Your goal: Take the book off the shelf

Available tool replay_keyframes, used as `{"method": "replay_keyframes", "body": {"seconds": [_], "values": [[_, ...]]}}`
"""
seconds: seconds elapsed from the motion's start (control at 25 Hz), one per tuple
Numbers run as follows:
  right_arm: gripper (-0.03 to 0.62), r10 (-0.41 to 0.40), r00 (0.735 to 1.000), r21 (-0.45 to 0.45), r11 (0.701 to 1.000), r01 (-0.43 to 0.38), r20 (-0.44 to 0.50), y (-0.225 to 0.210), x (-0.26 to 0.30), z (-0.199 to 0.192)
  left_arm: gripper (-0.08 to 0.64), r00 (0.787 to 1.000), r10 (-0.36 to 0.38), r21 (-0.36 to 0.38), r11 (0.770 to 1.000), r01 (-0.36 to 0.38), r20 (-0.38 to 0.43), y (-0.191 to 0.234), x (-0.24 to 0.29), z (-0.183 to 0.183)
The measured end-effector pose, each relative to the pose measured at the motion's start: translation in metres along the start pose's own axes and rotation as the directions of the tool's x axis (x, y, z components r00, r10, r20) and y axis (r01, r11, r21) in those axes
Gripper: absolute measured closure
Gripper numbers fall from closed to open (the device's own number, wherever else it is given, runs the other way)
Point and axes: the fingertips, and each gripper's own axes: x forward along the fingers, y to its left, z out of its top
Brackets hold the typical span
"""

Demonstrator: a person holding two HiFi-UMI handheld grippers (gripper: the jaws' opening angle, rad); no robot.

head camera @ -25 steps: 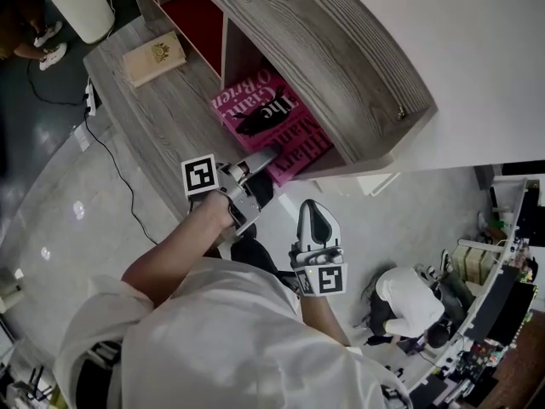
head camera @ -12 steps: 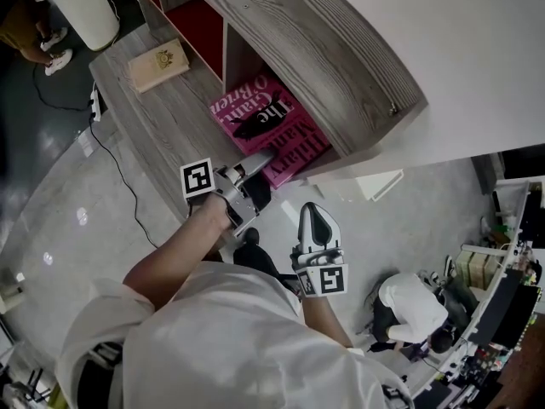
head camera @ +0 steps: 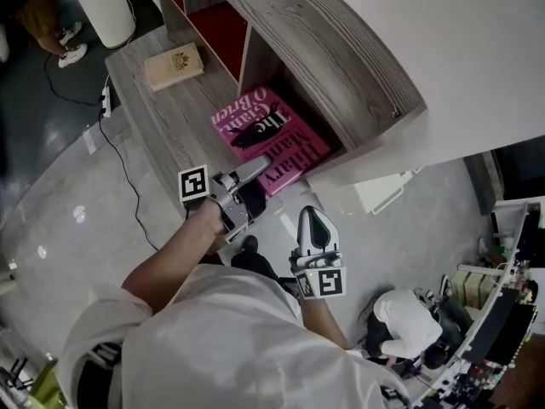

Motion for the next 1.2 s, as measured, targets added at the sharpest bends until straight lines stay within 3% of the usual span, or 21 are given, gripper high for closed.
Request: {"method": "replay_keyframes", "body": {"seconds": [0.2, 0.52, 0.64, 0.76, 0.84, 0.96, 1.04, 1.12, 1.2], "values": [[0.574, 0.039, 0.999, -0.009, 0.999, -0.039, 0.008, 0.011, 0.0, 0.0, 0.408, 0.999, -0.035, -0.013, 0.999, 0.035, 0.015, -0.005, -0.021, -0.006], [0.574, 0.105, 0.994, -0.023, 0.994, -0.104, 0.029, 0.029, 0.01, 0.006, 0.41, 0.999, -0.047, 0.036, 0.998, 0.046, 0.022, -0.017, -0.059, -0.012], [0.574, 0.128, 0.991, -0.024, 0.992, -0.127, 0.041, 0.037, 0.016, 0.007, 0.41, 0.999, -0.041, 0.091, 0.995, 0.037, 0.035, -0.027, -0.077, -0.008], [0.574, 0.151, 0.988, -0.026, 0.988, -0.149, 0.043, 0.046, 0.022, 0.007, 0.41, 0.999, 0.003, 0.223, 0.975, -0.013, 0.046, -0.037, -0.098, -0.001], [0.574, 0.168, 0.985, -0.031, 0.986, -0.167, 0.044, 0.052, 0.027, 0.007, 0.41, 0.998, 0.04, 0.347, 0.936, -0.055, 0.051, -0.047, -0.111, 0.004], [0.574, 0.196, 0.979, -0.036, 0.98, -0.194, 0.049, 0.063, 0.035, 0.01, 0.41, 0.997, 0.04, 0.467, 0.882, -0.065, 0.063, -0.068, -0.126, 0.009], [0.574, 0.212, 0.976, -0.039, 0.977, -0.21, 0.057, 0.07, 0.038, 0.013, 0.411, 0.996, 0.049, 0.554, 0.829, -0.08, 0.071, -0.081, -0.133, 0.011], [0.574, 0.224, 0.973, -0.043, 0.974, -0.222, 0.061, 0.076, 0.041, 0.015, 0.41, 0.993, 0.082, 0.667, 0.736, -0.119, 0.086, -0.092, -0.141, 0.015], [0.574, 0.232, 0.971, -0.046, 0.972, -0.229, 0.062, 0.08, 0.042, 0.017, 0.411, 0.986, 0.115, 0.77, 0.616, -0.166, 0.121, -0.099, -0.152, 0.018]]}}
